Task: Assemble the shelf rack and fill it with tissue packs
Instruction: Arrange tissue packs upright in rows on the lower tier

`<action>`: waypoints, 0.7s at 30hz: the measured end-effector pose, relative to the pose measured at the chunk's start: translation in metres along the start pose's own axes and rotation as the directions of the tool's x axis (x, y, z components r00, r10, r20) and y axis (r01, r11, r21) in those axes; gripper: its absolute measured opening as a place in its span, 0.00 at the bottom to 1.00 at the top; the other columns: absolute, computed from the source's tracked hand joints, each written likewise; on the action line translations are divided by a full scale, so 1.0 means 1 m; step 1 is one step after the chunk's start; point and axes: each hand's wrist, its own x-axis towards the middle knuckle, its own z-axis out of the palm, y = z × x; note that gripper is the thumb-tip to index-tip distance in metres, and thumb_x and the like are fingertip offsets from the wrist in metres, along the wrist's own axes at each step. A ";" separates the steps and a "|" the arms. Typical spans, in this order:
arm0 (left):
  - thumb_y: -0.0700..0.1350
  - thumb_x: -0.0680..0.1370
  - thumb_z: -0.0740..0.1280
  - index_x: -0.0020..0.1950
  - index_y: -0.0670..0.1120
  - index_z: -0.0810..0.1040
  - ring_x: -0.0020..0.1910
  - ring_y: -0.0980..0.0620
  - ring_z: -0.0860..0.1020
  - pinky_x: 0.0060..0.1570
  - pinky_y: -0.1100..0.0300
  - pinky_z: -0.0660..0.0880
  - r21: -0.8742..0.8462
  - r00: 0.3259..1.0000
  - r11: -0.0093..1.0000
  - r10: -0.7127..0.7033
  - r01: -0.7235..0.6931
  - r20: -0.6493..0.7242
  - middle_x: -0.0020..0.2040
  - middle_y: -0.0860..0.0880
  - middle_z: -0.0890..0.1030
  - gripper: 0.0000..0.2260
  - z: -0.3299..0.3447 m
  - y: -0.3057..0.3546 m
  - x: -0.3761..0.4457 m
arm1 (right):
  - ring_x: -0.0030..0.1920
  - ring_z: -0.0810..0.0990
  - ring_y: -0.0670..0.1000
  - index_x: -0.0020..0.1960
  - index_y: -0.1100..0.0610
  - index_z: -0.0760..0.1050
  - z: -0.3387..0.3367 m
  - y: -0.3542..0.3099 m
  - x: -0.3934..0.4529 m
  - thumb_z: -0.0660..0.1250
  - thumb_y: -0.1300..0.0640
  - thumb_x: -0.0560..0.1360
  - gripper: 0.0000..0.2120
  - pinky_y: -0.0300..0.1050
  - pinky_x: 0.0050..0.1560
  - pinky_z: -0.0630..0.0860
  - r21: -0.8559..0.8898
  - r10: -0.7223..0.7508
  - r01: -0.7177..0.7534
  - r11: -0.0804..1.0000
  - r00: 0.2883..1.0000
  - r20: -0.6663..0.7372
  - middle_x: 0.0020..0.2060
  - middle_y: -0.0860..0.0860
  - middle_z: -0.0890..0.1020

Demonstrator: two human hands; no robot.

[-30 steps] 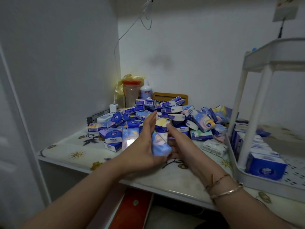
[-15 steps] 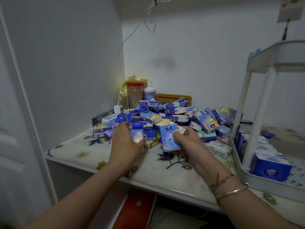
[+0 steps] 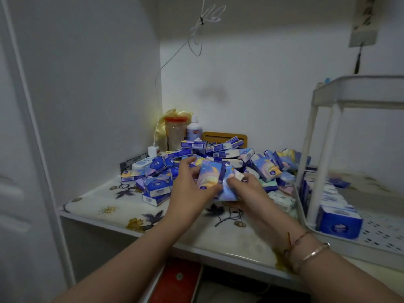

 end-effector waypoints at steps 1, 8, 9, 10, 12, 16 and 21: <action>0.41 0.67 0.78 0.68 0.52 0.64 0.51 0.60 0.77 0.43 0.74 0.74 -0.025 1.000 0.999 0.025 -0.025 0.002 0.53 0.59 0.74 0.34 0.003 0.006 -0.002 | 0.48 0.83 0.57 0.59 0.60 0.68 -0.003 -0.007 -0.004 0.65 0.58 0.76 0.14 0.58 0.51 0.81 0.057 0.021 -0.023 0.998 0.999 0.026 0.51 0.59 0.80; 0.41 0.72 0.73 0.64 0.53 0.69 0.49 0.57 0.81 0.51 0.58 0.79 -0.234 0.978 0.964 0.162 -0.128 0.132 0.55 0.52 0.80 0.24 0.029 0.055 -0.018 | 0.38 0.85 0.50 0.56 0.63 0.71 -0.044 -0.062 -0.049 0.61 0.57 0.78 0.11 0.47 0.38 0.82 0.266 -0.044 0.000 0.964 0.987 0.157 0.41 0.54 0.84; 0.40 0.73 0.73 0.65 0.53 0.69 0.48 0.56 0.82 0.51 0.56 0.80 -0.267 0.970 0.955 0.179 -0.131 0.164 0.54 0.50 0.81 0.24 0.033 0.062 -0.021 | 0.43 0.85 0.53 0.60 0.63 0.71 -0.050 -0.067 -0.056 0.63 0.54 0.78 0.15 0.49 0.45 0.83 0.235 -0.058 0.019 0.972 0.985 0.162 0.45 0.56 0.85; 0.40 0.73 0.73 0.66 0.53 0.68 0.47 0.55 0.82 0.51 0.54 0.80 -0.285 0.960 0.948 0.199 -0.139 0.195 0.53 0.50 0.81 0.25 0.037 0.068 -0.024 | 0.48 0.85 0.55 0.63 0.64 0.69 -0.056 -0.073 -0.063 0.65 0.53 0.77 0.20 0.51 0.50 0.82 0.202 -0.068 0.036 0.979 0.986 0.153 0.50 0.58 0.84; 0.42 0.72 0.74 0.66 0.56 0.68 0.48 0.51 0.83 0.51 0.49 0.80 -0.287 0.938 0.941 0.251 -0.178 0.239 0.54 0.48 0.82 0.26 0.046 0.078 -0.032 | 0.52 0.84 0.59 0.65 0.65 0.66 -0.068 -0.083 -0.078 0.67 0.55 0.76 0.23 0.55 0.53 0.80 0.138 -0.090 0.072 0.988 0.988 0.123 0.55 0.62 0.82; 0.43 0.71 0.75 0.65 0.57 0.68 0.48 0.54 0.83 0.50 0.51 0.81 -0.297 0.905 0.927 0.316 -0.230 0.284 0.52 0.52 0.83 0.27 0.065 0.100 -0.048 | 0.47 0.84 0.56 0.64 0.62 0.60 -0.099 -0.091 -0.100 0.64 0.64 0.75 0.20 0.49 0.42 0.82 0.087 -0.093 0.090 0.992 0.995 0.037 0.55 0.62 0.79; 0.50 0.75 0.70 0.68 0.57 0.66 0.60 0.62 0.76 0.57 0.65 0.75 -0.330 0.851 0.932 0.294 -0.153 0.436 0.63 0.55 0.78 0.23 0.083 0.116 -0.060 | 0.49 0.84 0.56 0.66 0.65 0.64 -0.150 -0.094 -0.113 0.68 0.58 0.63 0.33 0.50 0.45 0.81 0.166 -0.127 0.135 0.977 0.990 -0.059 0.57 0.62 0.79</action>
